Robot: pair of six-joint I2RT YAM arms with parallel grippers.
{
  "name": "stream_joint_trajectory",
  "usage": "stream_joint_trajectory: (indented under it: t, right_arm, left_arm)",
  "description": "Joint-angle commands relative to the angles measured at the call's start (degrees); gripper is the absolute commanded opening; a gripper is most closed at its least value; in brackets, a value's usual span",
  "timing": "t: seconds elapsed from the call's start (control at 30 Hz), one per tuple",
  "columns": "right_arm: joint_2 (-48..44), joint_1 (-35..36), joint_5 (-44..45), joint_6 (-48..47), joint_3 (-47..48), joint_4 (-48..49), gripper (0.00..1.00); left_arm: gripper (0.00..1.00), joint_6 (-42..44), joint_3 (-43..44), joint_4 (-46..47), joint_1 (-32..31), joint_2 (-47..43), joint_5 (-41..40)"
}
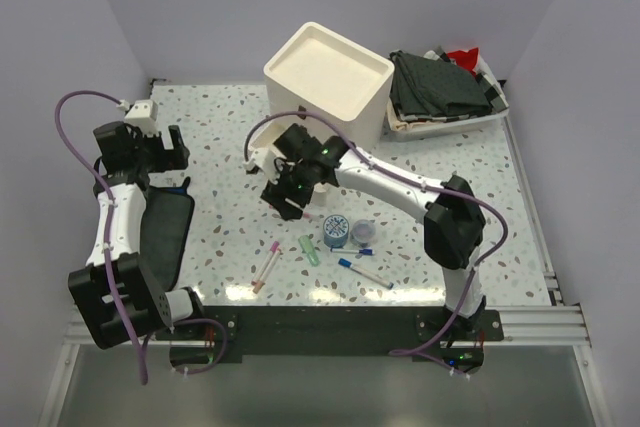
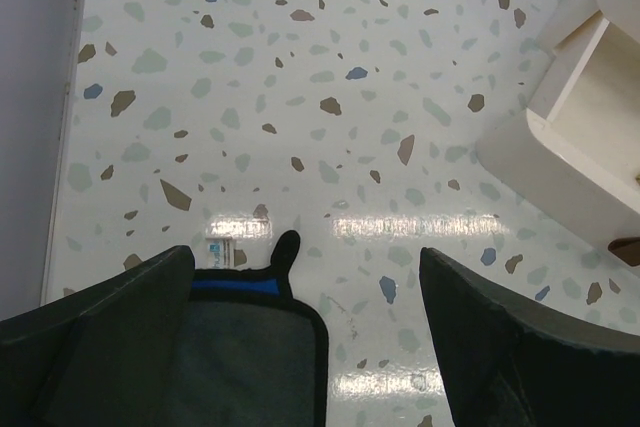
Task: Sort the stationery into containers
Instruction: Pick up the stationery from the center of the board.
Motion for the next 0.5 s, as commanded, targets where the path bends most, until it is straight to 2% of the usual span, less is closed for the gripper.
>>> stream_joint_trajectory:
  t: [0.0,0.2,0.47]
  right_arm:
    - [-1.0,6.0,7.3,17.2,-4.9,1.6,0.65]
    - [0.0,6.2,13.6,24.3,-9.1,0.8,0.65]
    - [4.2,7.3,17.1,26.0,-10.9,0.4,0.64]
  left_arm:
    - [1.00,-0.3,3.0,-0.5,0.4,0.2,-0.2]
    - [0.99,1.9,2.9,-2.8,0.4,-0.8,-0.5]
    - [0.99,1.8,0.7,-4.6,0.4,-3.6,1.7]
